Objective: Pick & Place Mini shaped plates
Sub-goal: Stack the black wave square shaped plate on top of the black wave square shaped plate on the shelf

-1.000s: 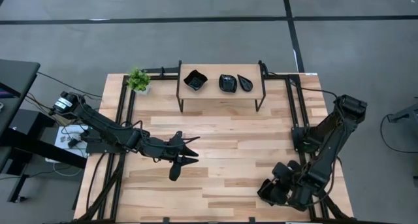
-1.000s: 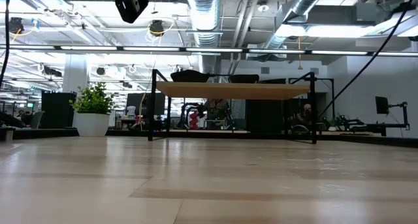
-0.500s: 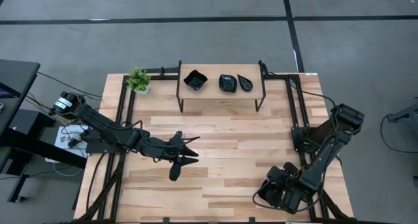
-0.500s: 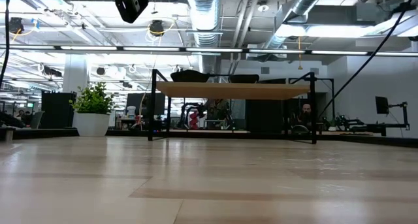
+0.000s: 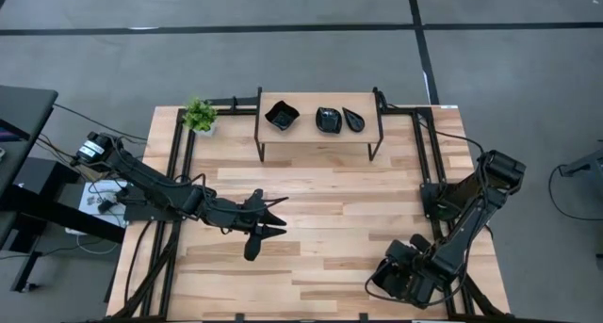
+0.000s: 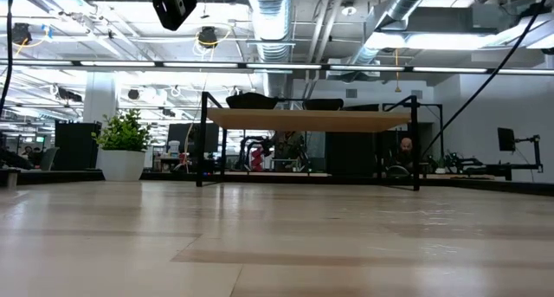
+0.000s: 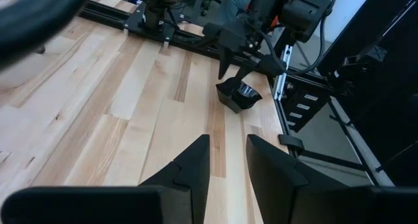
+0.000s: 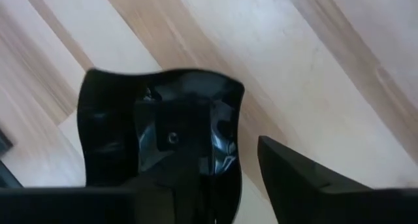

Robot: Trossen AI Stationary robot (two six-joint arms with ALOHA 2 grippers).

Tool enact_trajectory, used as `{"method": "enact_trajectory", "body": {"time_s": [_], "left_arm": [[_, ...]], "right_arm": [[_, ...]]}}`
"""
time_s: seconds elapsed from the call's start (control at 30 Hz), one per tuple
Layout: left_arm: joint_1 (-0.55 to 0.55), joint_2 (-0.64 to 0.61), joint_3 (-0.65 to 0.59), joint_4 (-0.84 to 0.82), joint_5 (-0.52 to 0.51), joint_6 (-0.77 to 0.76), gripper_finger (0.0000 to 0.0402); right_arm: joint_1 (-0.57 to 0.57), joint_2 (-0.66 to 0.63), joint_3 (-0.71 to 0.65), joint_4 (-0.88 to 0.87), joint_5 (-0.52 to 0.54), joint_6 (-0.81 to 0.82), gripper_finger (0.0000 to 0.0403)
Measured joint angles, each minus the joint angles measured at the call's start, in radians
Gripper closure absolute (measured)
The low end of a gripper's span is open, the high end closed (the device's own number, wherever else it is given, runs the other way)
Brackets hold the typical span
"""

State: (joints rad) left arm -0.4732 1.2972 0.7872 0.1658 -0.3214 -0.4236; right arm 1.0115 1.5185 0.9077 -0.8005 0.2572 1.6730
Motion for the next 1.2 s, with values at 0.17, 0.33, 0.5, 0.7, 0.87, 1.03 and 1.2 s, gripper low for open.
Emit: {"method": "enact_trajectory", "body": {"time_s": [0.17,0.33,0.5,0.7,0.87,1.03,1.2], "left_arm": [[0.0,0.0,0.0,0.0,0.0,0.0,0.03],[0.0,0.0,0.0,0.0,0.0,0.0,0.03],[0.0,0.0,0.0,0.0,0.0,0.0,0.03],[0.0,0.0,0.0,0.0,0.0,0.0,0.03],[0.0,0.0,0.0,0.0,0.0,0.0,0.03],[0.0,0.0,0.0,0.0,0.0,0.0,0.03],[0.0,0.0,0.0,0.0,0.0,0.0,0.03]], "right_arm": [[0.0,0.0,0.0,-0.001,-0.024,-0.005,0.027],[0.0,0.008,0.0,0.0,-0.024,-0.008,0.0282],[0.003,0.008,0.0,0.004,-0.024,-0.008,0.029],[0.003,0.008,0.0,0.012,-0.023,-0.008,0.0313],[0.003,0.008,0.0,0.028,-0.024,-0.008,0.0346],[0.002,0.008,0.0,0.033,-0.024,-0.008,0.0392],[0.002,0.008,0.0,0.035,-0.022,0.014,0.0397]]}}
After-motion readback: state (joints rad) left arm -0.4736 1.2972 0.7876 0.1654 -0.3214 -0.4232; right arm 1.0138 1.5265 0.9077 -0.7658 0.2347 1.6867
